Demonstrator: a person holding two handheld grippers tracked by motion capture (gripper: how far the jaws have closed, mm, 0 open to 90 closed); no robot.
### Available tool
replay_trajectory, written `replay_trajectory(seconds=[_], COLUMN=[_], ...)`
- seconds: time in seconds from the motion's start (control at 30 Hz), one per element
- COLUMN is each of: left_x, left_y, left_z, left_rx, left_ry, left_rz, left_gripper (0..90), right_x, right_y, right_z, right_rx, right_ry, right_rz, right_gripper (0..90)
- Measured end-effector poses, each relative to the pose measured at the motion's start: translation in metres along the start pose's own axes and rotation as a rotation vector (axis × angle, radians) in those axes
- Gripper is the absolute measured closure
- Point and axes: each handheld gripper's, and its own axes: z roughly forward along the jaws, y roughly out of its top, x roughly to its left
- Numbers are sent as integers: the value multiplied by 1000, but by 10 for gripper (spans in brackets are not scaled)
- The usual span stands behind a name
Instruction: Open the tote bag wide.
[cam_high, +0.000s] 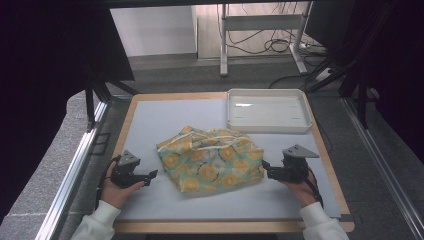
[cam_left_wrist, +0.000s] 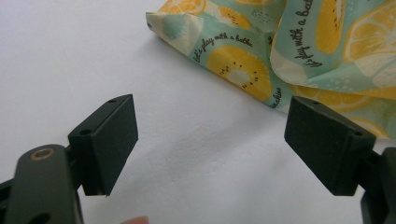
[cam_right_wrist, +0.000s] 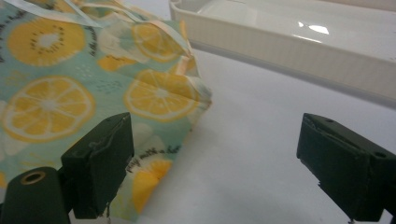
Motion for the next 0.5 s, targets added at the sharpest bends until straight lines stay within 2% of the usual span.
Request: replay_trajectory(seconds=[0.2, 0.37, 0.5], left_x=[1, 4, 7], left_y=[2, 4, 4], left_z=[-1, -2, -5], left_rx=[-2, -8, -18], left_ry=[-9, -3, -8], left_rz=[-13, -35, -45], left_gripper=[209, 222, 237], right_x=[-5, -6, -6], right_y=[-2, -3, -4], right_z=[-3, -7, -6], right_rx=[-11, -18, -17], right_ry=[-9, 7, 8], right_rz=[25, 48, 45], right_gripper=[127, 157, 176])
